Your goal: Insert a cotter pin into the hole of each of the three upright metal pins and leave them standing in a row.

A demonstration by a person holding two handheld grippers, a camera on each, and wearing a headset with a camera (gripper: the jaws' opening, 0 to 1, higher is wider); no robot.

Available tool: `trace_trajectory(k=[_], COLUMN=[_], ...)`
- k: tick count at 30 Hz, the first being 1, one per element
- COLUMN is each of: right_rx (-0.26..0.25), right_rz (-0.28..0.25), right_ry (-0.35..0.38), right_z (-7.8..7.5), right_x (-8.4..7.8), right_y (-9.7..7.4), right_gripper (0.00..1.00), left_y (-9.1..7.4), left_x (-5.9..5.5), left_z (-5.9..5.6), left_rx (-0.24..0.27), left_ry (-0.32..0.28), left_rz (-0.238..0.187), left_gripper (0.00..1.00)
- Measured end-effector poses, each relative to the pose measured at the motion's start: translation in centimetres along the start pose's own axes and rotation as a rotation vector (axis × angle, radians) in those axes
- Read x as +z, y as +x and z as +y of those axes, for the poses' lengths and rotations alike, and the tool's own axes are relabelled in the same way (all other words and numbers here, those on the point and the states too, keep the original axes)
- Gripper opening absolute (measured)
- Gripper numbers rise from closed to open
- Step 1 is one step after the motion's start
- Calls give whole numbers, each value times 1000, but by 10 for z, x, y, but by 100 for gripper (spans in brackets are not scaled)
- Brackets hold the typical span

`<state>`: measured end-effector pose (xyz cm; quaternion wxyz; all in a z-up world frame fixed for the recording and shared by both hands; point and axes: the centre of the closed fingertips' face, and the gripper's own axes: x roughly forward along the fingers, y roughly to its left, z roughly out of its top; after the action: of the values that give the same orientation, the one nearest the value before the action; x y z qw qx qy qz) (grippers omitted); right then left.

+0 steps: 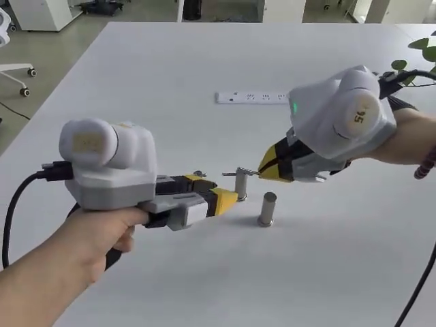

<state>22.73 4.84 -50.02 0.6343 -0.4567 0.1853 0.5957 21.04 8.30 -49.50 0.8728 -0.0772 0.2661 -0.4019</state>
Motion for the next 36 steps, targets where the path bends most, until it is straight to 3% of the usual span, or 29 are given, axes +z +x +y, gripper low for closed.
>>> trace_trajectory(k=[15,23,30,36], right_rx=[26,26,20,16], right_rz=[-43,-43,-40,-45], right_ry=[-75,-92,-109,-95], right_z=[12,17,19,19], right_x=[21,25,27,27], right_y=[2,1,-1,0], right_gripper=[0,0,0,0], left_y=[-1,-1,-1,-1], left_x=[10,9,10,10], left_z=[-13,-13,-13,-15], left_rx=[-81,-78,-87,-91], left_ry=[-172,-202,-251,-222], left_rz=[-34,-29,-37,-33], left_gripper=[9,2,1,1])
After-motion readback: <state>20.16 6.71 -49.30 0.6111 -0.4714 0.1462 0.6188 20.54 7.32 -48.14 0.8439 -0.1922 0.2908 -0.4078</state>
